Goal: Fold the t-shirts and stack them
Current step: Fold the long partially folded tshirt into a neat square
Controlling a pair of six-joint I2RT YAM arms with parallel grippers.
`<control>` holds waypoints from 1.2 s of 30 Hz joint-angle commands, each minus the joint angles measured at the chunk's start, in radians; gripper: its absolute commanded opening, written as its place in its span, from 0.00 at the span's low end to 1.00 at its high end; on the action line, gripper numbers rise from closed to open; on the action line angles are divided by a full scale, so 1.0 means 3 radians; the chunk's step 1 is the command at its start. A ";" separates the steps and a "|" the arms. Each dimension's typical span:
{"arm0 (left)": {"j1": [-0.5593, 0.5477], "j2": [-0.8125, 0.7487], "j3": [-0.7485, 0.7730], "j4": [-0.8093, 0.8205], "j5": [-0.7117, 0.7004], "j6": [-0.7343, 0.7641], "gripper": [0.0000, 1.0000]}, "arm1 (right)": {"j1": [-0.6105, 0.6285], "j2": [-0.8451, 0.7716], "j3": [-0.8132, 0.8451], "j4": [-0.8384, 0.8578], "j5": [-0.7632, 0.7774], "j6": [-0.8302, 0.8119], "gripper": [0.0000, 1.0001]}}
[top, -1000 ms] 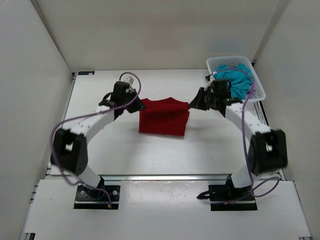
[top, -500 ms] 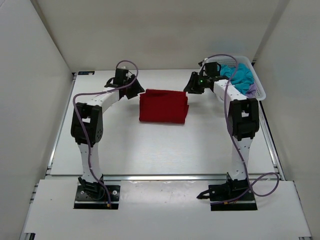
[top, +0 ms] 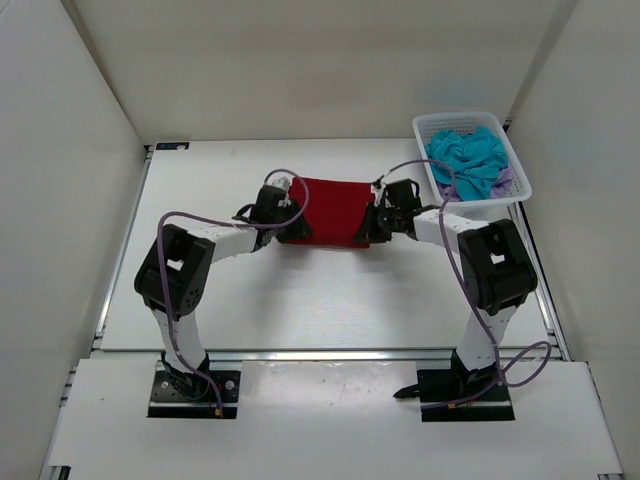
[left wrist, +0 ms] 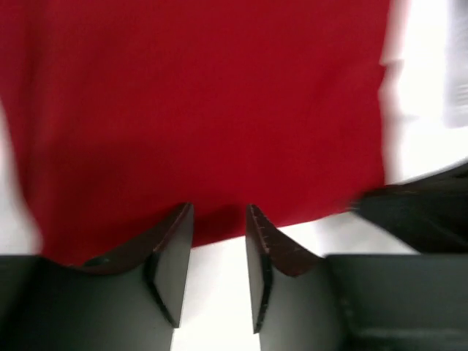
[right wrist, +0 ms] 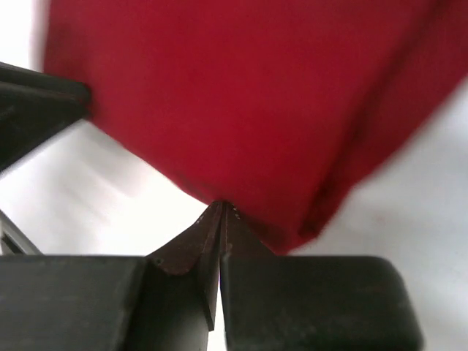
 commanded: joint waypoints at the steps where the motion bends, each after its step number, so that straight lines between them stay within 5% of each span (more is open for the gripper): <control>1: 0.0208 -0.0056 -0.0503 0.0378 0.0102 -0.0171 0.44 | -0.0124 0.0086 -0.0295 0.0357 0.0017 0.0043 0.00; 8: 0.0214 -0.0617 -0.1497 0.1105 0.0573 -0.0663 0.46 | -0.0125 -0.0066 -0.0659 0.0470 0.0027 -0.0029 0.00; 16: 0.0254 -0.1524 -0.1487 0.0631 0.0298 -0.0433 0.55 | -0.0028 -0.0792 -0.0716 0.0311 0.0017 -0.0019 0.00; 25: 0.0694 -0.0871 -0.0956 0.0119 0.0133 -0.0019 0.69 | -0.0125 0.0116 0.0041 0.0373 -0.0137 0.0084 0.00; 32: 0.0740 -0.0257 -0.0501 0.0072 0.0281 0.0165 0.81 | -0.0227 0.0159 -0.0475 0.0690 -0.0203 0.0140 0.00; 34: 0.0694 -0.0114 -0.0373 0.0006 0.0272 0.0206 0.82 | -0.0248 0.0087 -0.0501 0.0685 -0.0228 0.0140 0.08; 36: 0.0633 0.0025 -0.0174 -0.0020 0.0231 0.0303 0.82 | -0.0268 -0.0055 -0.0470 0.0644 -0.0264 0.0104 0.27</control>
